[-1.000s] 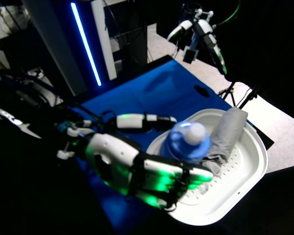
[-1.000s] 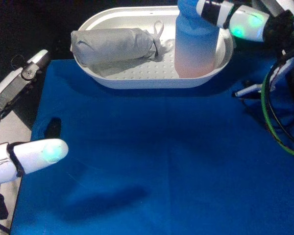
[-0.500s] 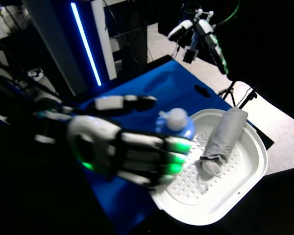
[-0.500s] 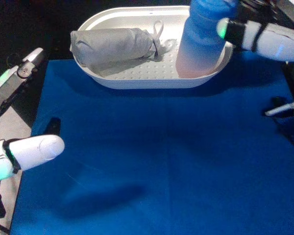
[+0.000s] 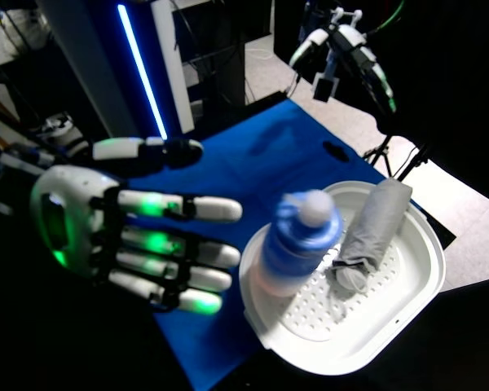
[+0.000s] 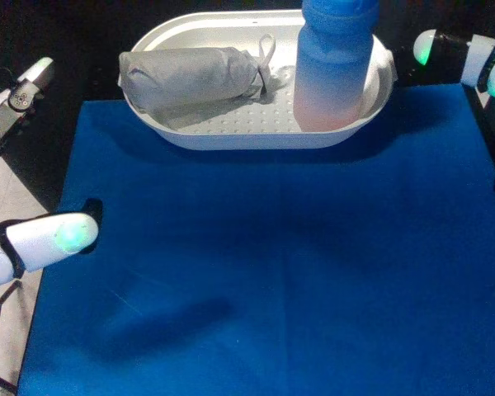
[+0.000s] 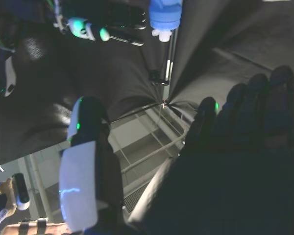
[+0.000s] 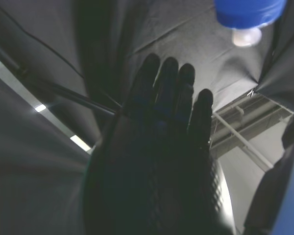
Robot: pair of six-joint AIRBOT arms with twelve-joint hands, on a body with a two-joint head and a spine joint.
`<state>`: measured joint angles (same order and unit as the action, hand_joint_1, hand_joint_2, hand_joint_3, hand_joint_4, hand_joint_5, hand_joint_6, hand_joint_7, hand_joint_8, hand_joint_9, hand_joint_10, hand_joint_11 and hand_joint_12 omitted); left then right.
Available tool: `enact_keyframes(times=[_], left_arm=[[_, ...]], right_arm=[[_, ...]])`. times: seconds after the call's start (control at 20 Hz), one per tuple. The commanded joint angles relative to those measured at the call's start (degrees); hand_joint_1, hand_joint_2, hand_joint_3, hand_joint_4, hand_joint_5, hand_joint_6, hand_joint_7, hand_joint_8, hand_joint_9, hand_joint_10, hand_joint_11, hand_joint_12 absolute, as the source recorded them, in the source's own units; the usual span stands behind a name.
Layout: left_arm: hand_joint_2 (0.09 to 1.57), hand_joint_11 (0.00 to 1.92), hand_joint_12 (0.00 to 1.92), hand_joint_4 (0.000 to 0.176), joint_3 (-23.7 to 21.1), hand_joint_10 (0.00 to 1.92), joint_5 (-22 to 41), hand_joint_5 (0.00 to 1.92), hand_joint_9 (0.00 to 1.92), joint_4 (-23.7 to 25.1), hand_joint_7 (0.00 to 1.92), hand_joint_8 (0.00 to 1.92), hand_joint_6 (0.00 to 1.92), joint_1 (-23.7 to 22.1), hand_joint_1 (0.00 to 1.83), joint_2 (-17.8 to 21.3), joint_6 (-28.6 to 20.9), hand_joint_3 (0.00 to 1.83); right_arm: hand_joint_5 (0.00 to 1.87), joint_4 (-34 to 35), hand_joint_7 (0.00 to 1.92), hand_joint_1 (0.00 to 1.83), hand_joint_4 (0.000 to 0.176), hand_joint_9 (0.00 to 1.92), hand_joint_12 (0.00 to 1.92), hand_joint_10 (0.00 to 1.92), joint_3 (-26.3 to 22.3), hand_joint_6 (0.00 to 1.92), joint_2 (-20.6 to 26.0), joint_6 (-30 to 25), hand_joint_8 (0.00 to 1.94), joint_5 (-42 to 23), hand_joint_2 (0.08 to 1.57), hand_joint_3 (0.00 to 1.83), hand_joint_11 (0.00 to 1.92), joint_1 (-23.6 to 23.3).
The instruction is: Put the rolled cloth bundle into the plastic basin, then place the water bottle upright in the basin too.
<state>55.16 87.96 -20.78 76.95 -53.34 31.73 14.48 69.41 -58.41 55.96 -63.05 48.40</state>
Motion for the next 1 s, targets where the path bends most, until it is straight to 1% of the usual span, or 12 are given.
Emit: enact_keyframes(times=[0.0,0.05,0.15,0.3,0.4,0.45,0.5,0.55,0.6,0.75,0.9,0.95], left_arm=[[0.85,0.00,0.00,0.176,-0.3,0.00,8.4,0.04,0.00,-0.3,0.00,0.00,0.01,0.3,0.58,0.6,-0.3,0.00],[0.84,0.00,0.00,0.176,-0.4,0.00,8.9,0.03,0.00,-0.8,0.00,0.00,0.00,0.9,0.57,0.8,-0.2,0.00],[0.82,0.00,0.00,0.176,-0.5,0.00,9.5,0.04,0.00,-1.9,0.00,0.00,0.00,1.5,0.54,1.0,-0.3,0.00],[0.83,0.00,0.00,0.176,-1.2,0.00,11.2,0.05,0.00,-3.5,0.05,0.01,0.01,2.7,0.48,2.1,0.1,0.00],[0.87,0.06,0.03,0.176,-2.0,0.00,11.2,0.02,0.00,-3.4,0.01,0.00,0.00,3.1,0.39,3.9,1.4,0.01],[0.88,0.09,0.03,0.176,-2.2,0.00,11.2,0.01,0.01,-3.3,0.01,0.00,0.00,3.1,0.32,4.7,1.6,0.01],[0.88,0.08,0.03,0.176,-2.6,0.00,11.2,0.02,0.01,-3.3,0.04,0.01,0.00,3.1,0.32,5.4,2.2,0.01],[0.88,0.06,0.02,0.176,-3.0,0.00,11.2,0.02,0.01,-3.4,0.04,0.01,0.00,3.4,0.33,5.8,2.7,0.01],[0.89,0.08,0.03,0.176,-3.5,0.00,11.2,0.03,0.01,-3.5,0.03,0.00,0.00,4.1,0.32,6.3,2.8,0.01],[0.90,0.10,0.04,0.176,-4.2,0.00,11.2,0.00,0.01,-3.9,0.03,0.00,0.00,4.6,0.25,6.7,2.8,0.00],[0.90,0.12,0.04,0.176,-4.3,0.00,11.2,0.03,0.02,-4.4,0.03,0.00,0.01,5.0,0.26,6.7,2.6,0.00],[0.88,0.11,0.04,0.176,-4.3,0.00,11.2,0.04,0.02,-4.4,0.03,0.00,0.01,5.0,0.30,6.7,2.5,0.00]], right_arm=[[0.08,-0.1,0.17,0.65,0.154,0.14,0.11,0.00,-0.8,0.00,1.2,0.0,0.00,-9.0,1.02,0.00,0.00,0.1],[0.06,0.4,0.13,0.66,0.172,0.10,0.04,0.00,-2.1,0.00,2.2,0.3,0.00,-11.2,1.03,0.00,0.00,2.0],[0.02,1.9,0.11,0.67,0.174,0.09,0.00,0.00,-5.0,0.00,4.6,1.8,0.00,-15.4,1.02,0.00,0.00,5.0],[0.00,6.7,0.07,0.66,0.176,0.06,0.00,0.01,-12.0,0.00,10.1,2.8,0.00,-27.3,1.00,0.00,0.00,15.6],[0.00,10.9,0.05,0.68,0.144,0.06,0.00,0.00,-16.2,0.00,12.4,4.1,0.00,-35.1,1.02,0.00,0.00,23.1],[0.00,13.1,0.07,0.66,0.147,0.05,0.00,0.00,-19.2,0.00,13.5,6.2,0.01,-37.9,1.03,0.01,0.00,26.8],[0.00,14.2,0.07,0.62,0.161,0.05,0.01,0.00,-21.2,0.00,14.3,8.1,0.00,-37.9,1.01,0.00,0.02,28.3],[0.00,14.2,0.07,0.60,0.151,0.04,0.01,0.00,-22.0,0.00,14.7,8.8,0.00,-37.9,1.02,0.00,0.03,29.7],[0.00,14.2,0.07,0.63,0.157,0.05,0.01,0.00,-22.8,0.00,14.9,8.8,0.00,-37.9,1.04,0.01,0.02,31.6],[0.00,14.2,0.08,0.60,0.154,0.06,0.02,0.01,-24.3,0.00,14.6,8.8,0.00,-37.9,1.07,0.01,0.04,34.4],[0.00,14.7,0.09,0.62,0.146,0.07,0.02,0.00,-24.4,0.00,14.5,8.8,0.01,-37.9,1.07,0.01,0.05,35.0],[0.00,14.8,0.10,0.61,0.153,0.07,0.02,0.00,-24.4,0.00,14.3,8.8,0.01,-37.9,1.07,0.00,0.04,35.0]])
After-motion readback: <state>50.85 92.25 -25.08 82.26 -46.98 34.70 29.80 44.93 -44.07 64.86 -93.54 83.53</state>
